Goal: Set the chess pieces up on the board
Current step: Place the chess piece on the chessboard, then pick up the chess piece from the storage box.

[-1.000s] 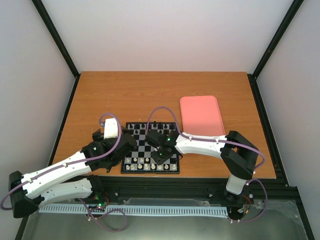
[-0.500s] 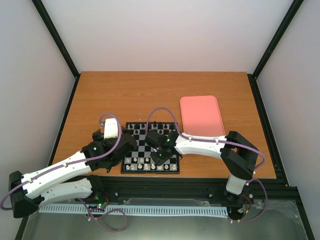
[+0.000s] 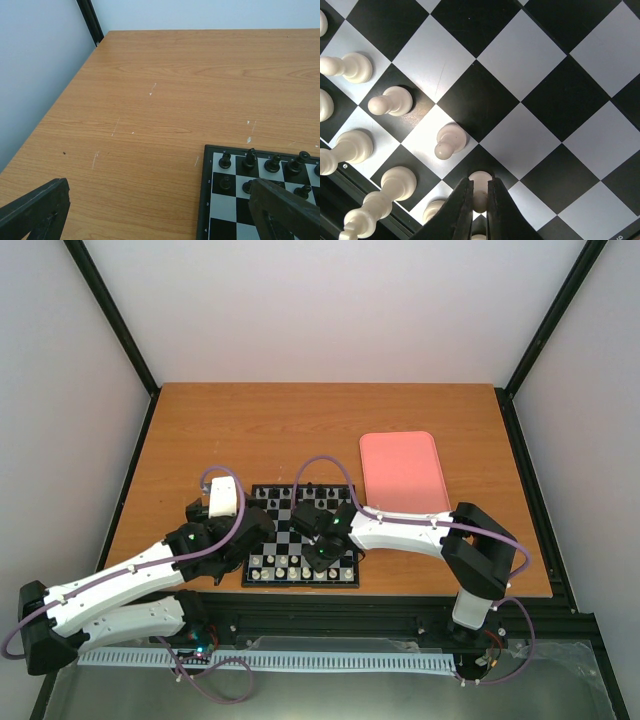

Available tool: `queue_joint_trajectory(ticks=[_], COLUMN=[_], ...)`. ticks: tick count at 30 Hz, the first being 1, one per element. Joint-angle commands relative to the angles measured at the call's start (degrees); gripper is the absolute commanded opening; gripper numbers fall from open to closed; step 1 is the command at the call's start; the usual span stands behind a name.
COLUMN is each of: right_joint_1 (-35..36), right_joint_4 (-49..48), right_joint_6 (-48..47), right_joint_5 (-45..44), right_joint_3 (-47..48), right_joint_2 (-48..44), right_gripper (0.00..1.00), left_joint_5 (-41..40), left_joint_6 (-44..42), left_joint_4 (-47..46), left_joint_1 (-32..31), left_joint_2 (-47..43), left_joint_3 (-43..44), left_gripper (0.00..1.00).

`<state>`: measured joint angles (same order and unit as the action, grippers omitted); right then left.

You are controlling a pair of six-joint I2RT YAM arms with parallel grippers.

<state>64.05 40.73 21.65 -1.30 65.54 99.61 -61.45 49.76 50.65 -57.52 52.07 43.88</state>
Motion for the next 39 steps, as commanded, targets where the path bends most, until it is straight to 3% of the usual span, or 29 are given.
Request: queue_joint_trajectory(ticks=[1, 22, 27, 31, 34, 39], right_joint_1=[0.7, 1.2, 1.2, 0.8, -2.2, -11.8], right_joint_4=[0.3, 0.7, 3.6, 5.2, 5.5, 5.4], right_joint_6=[-0.5, -1.3, -1.1, 0.2, 0.8, 0.3], right_joint_5=[-0.6, -3.0, -7.5, -14.0, -16.8, -17.5], right_joint_3=[0.9, 1.7, 3.0, 3.0, 1.3, -2.1], right_joint_2=[-0.5, -4.1, -6.0, -9.4, -12.1, -13.9], right_gripper=[0.10, 0.34, 0.35, 0.45, 0.54, 0.56], left_joint_5=[-1.0, -1.2, -1.2, -1.2, -1.1, -0.9], left_joint_6=[0.5, 0.6, 0.6, 0.6, 0.5, 0.4], left_joint_4=[-0.1, 0.3, 0.3, 0.2, 0.1, 0.2], left_joint_1=[0.3, 0.3, 0.3, 0.3, 0.3, 0.3], left_joint_2=[0.1, 0.1, -0.1, -0.1, 0.0, 0.2], left_joint_3=[2.0, 1.9, 2.0, 2.0, 1.9, 2.1], left_gripper=[1.00, 1.00, 1.00, 1.00, 1.00, 1.00])
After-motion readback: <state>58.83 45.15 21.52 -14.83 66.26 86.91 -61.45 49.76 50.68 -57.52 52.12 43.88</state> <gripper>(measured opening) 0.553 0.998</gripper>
